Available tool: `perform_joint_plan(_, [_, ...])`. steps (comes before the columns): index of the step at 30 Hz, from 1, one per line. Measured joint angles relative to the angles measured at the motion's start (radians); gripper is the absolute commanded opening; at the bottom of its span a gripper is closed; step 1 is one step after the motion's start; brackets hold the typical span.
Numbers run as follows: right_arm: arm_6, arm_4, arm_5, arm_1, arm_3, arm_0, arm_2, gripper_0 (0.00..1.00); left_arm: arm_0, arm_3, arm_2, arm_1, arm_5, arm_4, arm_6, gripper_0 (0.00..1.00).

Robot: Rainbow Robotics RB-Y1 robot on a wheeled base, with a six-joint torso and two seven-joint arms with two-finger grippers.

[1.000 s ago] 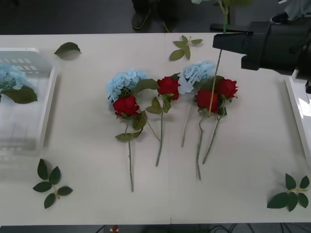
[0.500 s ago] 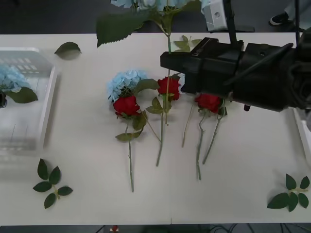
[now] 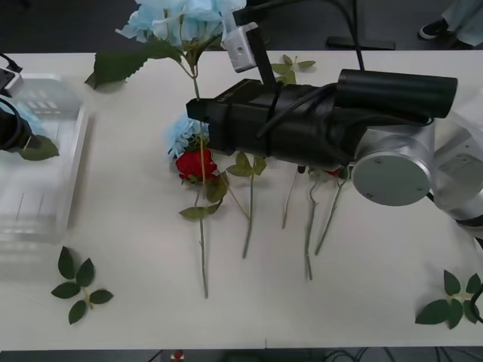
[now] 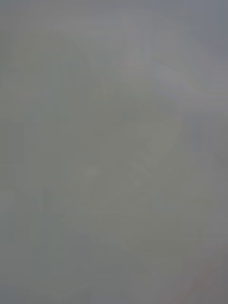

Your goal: Place the red flowers into the right box and the blue flowers into the left box. If a person shows an open palm, hand one flower to the person first, then continue sorting.

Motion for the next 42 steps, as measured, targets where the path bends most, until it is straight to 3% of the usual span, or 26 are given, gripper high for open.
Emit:
perform_joint_plan(5, [0.0,0.015,-0.088,0.056,0.082,-0.031,0.063,0.0,0.0,-0.005,-0.004,-0.044,0.018,0.024,0.0,1.0])
perform_joint_plan(9, [0.0,0.029,-0.111,0.082,0.109,-0.034,0.077,0.0,0.0,0.015,0.134,-0.11,0.175,0.004,-0.036,1.0])
perform_joint_plan(11, [0.0,0.03,-0.113,0.091,0.113,-0.034,0.077,0.0,0.001,0.019,0.249,-0.149,0.236,0.008,-0.166,1.0])
perform_joint_plan(16, [-0.001,0.053,-0.136,0.117,0.117,-0.034,0.077,0.0,0.029,0.02,0.51,-0.215,0.291,0.12,-0.748,1.0])
perform_joint_plan(18, [-0.002,0.054,-0.154,0.123,0.124,-0.034,0.078,0.0,0.05,0.026,0.576,-0.233,0.308,0.174,-0.806,1.0])
perform_joint_plan(21, [-0.006,0.054,-0.248,0.125,0.144,-0.034,0.102,0.0,0.09,0.08,0.638,-0.253,0.316,0.335,-0.842,1.0])
perform_joint_plan(26, [-0.032,0.068,-0.279,0.125,0.167,-0.034,0.141,0.0,0.141,0.201,0.618,-0.262,0.306,0.541,-1.262,1.0])
perform_joint_plan(31, [-0.032,0.068,-0.298,0.125,0.171,-0.034,0.15,0.0,0.181,0.243,0.557,-0.262,0.297,0.732,-1.091,1.0])
perform_joint_plan(42, [-0.032,0.068,-0.298,0.125,0.171,-0.034,0.15,0.0,0.186,0.243,0.552,-0.337,0.412,0.986,-1.146,1.0])
